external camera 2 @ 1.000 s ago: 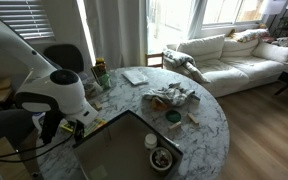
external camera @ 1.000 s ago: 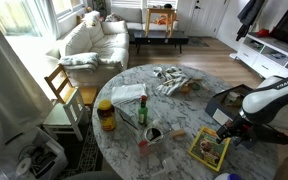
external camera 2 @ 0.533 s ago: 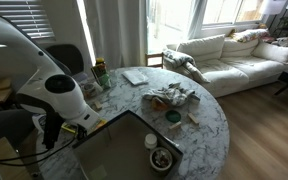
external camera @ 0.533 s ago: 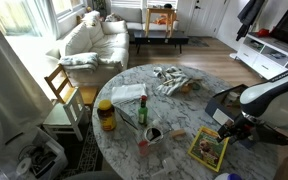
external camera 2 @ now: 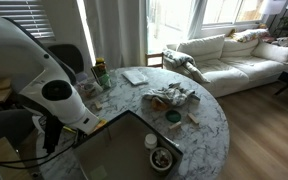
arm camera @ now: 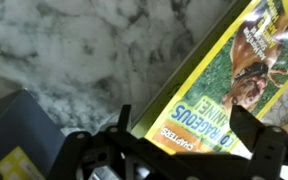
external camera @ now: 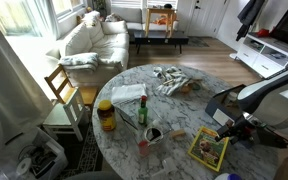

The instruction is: Put the yellow book in the storage box

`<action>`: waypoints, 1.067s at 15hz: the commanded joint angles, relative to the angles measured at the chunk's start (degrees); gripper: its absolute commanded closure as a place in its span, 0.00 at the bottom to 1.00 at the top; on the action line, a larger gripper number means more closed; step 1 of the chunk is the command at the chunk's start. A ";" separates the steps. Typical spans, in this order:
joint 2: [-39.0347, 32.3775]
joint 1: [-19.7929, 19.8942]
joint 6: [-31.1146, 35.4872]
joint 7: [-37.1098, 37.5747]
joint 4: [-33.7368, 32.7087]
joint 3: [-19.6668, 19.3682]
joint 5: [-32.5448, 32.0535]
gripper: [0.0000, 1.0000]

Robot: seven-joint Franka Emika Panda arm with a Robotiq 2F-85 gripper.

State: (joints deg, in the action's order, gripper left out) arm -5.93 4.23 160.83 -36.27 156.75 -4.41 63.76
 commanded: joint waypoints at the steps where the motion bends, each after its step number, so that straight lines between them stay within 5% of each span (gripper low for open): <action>1: -1.86 0.45 0.75 -5.09 -1.44 0.52 6.22 0.06; 8: -3.61 0.20 1.01 -8.18 -2.75 0.32 9.88 0.42; 10: -3.85 0.23 1.00 -8.14 -2.96 0.30 9.83 0.60; 16: -3.72 0.36 0.38 -6.74 -3.56 0.12 8.79 0.70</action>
State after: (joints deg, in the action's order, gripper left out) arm -8.38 4.46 160.90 -42.30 154.11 -4.38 71.49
